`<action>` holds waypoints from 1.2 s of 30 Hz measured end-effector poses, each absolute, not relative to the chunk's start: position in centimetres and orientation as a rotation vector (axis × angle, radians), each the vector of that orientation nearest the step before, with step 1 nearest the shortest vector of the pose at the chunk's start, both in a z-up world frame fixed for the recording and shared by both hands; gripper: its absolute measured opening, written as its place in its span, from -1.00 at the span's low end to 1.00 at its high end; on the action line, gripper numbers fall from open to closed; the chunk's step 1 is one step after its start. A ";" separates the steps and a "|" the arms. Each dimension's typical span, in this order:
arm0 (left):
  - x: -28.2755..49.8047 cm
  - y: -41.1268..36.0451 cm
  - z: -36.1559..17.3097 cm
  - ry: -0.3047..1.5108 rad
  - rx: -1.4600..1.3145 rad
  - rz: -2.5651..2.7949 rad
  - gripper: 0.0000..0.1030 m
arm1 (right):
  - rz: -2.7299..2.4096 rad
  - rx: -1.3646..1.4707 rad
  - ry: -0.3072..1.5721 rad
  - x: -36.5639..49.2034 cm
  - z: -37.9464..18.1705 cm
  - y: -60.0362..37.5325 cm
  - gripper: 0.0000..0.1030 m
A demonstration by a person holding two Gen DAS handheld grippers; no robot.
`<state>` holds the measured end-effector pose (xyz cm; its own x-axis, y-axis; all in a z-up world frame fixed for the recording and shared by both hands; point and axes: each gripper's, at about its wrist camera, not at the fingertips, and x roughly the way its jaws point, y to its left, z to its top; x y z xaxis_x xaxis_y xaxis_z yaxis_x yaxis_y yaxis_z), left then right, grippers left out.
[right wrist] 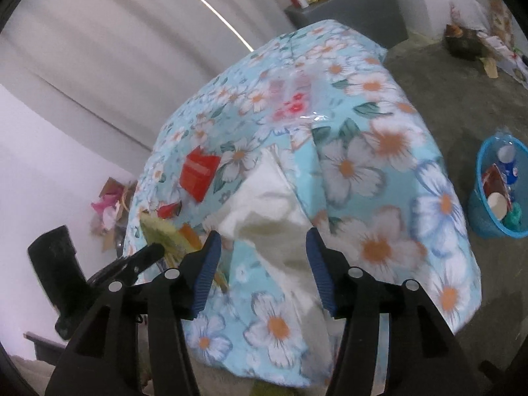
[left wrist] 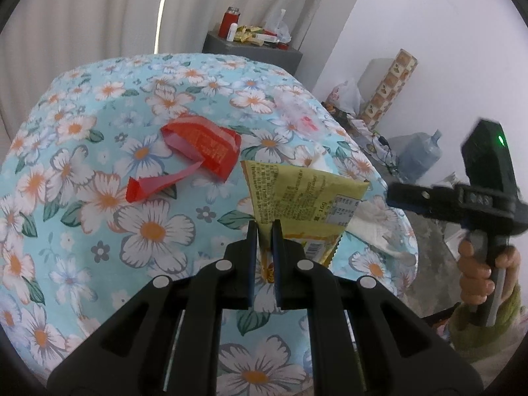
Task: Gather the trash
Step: 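Lift the juice box and tissue off the bed with both grippers, then carry the juice box and tissue over the wastebasket and open both grippers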
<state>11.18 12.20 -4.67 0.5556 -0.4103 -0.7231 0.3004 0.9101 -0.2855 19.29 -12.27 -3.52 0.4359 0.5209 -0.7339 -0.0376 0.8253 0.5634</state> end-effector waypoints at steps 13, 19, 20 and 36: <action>12.0 10.6 -4.0 0.871 -0.082 -0.399 -0.87 | 0.320 0.254 1.189 20.0 -6.2 -9.6 -0.33; 12.2 10.1 -3.5 0.860 -0.065 -0.395 -0.87 | 0.317 0.361 1.164 19.3 -5.9 -11.5 -0.80; 12.2 10.0 -3.4 0.858 -0.065 -0.394 -0.87 | 0.313 0.377 1.153 19.1 -5.6 -11.9 -0.82; 11.9 8.3 -2.2 0.822 -0.021 -0.390 -0.87 | 0.320 0.586 1.016 16.3 -2.5 -16.9 -0.86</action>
<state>11.94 8.33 -2.16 0.6137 -0.3464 -0.7095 0.3304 0.9288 -0.1677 16.33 -16.94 -2.54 0.4991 0.5098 -0.7007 0.0156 0.8032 0.5955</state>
